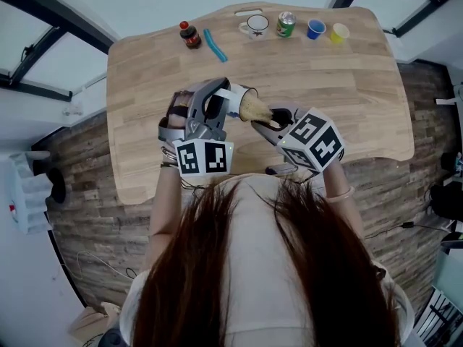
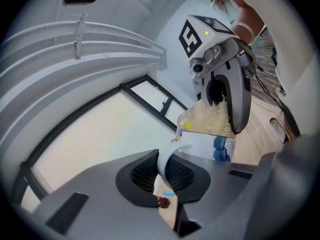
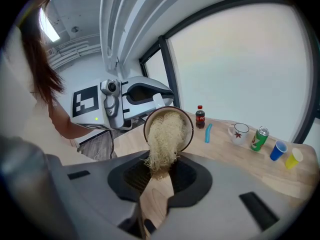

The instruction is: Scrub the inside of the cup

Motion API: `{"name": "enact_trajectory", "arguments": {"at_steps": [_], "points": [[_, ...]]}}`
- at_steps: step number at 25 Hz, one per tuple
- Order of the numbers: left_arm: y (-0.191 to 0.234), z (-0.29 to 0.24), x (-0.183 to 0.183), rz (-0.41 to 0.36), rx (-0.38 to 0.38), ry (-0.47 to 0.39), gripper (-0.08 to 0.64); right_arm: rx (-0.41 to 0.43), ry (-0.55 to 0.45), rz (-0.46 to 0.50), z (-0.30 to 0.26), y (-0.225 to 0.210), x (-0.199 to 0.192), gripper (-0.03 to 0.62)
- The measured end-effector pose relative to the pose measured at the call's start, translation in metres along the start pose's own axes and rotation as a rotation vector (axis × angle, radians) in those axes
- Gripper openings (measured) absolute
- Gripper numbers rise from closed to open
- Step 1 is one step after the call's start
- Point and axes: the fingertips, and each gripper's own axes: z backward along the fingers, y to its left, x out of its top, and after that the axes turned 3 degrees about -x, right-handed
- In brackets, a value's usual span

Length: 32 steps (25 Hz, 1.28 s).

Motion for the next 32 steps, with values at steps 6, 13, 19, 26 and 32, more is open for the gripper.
{"name": "enact_trajectory", "arguments": {"at_steps": [6,13,19,26,32], "points": [[-0.005,-0.002,0.003,-0.041,-0.015,-0.01,0.025,0.007,0.029,-0.011,-0.005,0.0,-0.002,0.091],[-0.012,-0.003,0.002,-0.065,-0.035,-0.015,0.025,0.02,0.062,0.001,-0.012,0.003,-0.004,0.091],[-0.011,-0.003,0.003,-0.083,-0.021,-0.03,0.025,0.076,0.053,-0.048,-0.016,0.002,-0.002,0.091],[-0.006,0.003,0.01,-0.093,0.001,-0.072,0.025,0.208,0.01,-0.195,-0.014,0.006,0.004,0.091],[-0.007,0.003,0.013,-0.102,0.012,-0.094,0.026,0.315,-0.04,-0.346,-0.014,0.007,0.009,0.091]]}}
